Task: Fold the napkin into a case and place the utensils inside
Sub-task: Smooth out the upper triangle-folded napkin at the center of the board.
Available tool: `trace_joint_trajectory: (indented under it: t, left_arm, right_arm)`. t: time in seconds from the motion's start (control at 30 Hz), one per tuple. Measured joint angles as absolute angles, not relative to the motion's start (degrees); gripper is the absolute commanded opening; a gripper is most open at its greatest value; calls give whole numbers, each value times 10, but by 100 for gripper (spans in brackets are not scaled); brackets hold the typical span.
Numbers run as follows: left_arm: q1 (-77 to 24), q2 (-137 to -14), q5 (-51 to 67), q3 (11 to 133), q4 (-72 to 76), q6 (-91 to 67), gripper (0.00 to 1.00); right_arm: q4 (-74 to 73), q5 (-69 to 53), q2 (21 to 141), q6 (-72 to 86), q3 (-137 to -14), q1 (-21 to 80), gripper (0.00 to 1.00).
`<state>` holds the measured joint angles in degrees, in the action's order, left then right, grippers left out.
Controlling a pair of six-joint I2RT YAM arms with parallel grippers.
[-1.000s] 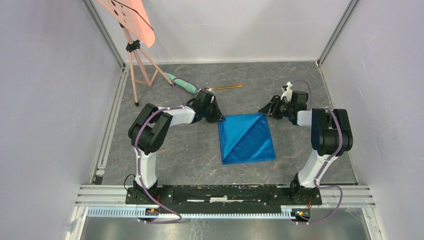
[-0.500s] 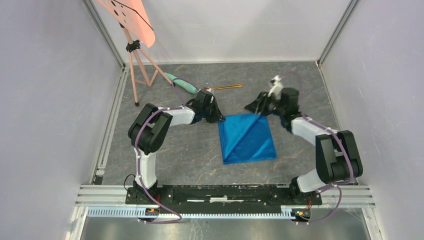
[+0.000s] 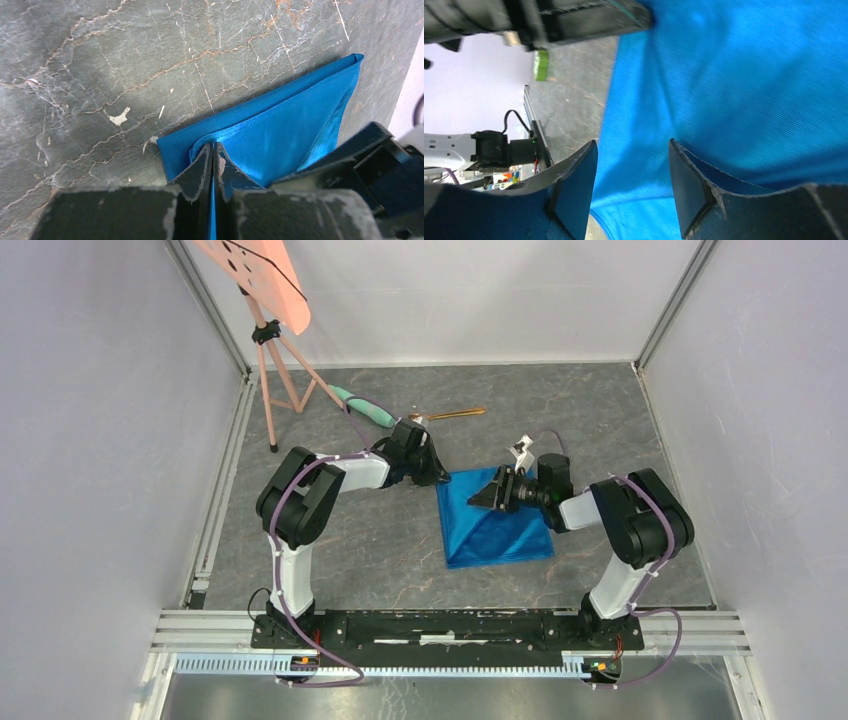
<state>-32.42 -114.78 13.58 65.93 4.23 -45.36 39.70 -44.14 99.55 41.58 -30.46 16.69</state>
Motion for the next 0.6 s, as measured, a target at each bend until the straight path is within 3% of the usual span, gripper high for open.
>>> trace_joint_trajectory:
  t: [0.17,0.3,0.4,0.43,0.53,0.6]
  left_arm:
    - [-324,-1148,136,660,39,-453,11]
    - [-324,-1138,135,670,4,-441,32]
    - [-326,-1111,140,672,-44,-428,37]
    - [-327,-1097,145,669,-48,-428,34]
    - [-331,-1044,177,632,-23,-434,11]
    - [-340,-1010,209,589,25,-453,6]
  right_arm:
    - [433,-456,1027,416,-287,138,60]
    - [445,-461,1033,416,-287,136,60]
    - [446,-461,1033,415,-287,136,60]
    - [446,-461,1033,415,-287,136,60]
    - [446,-461,1033,415,-287,136,60]
    - [446,-461,1033,416,-287,136,60]
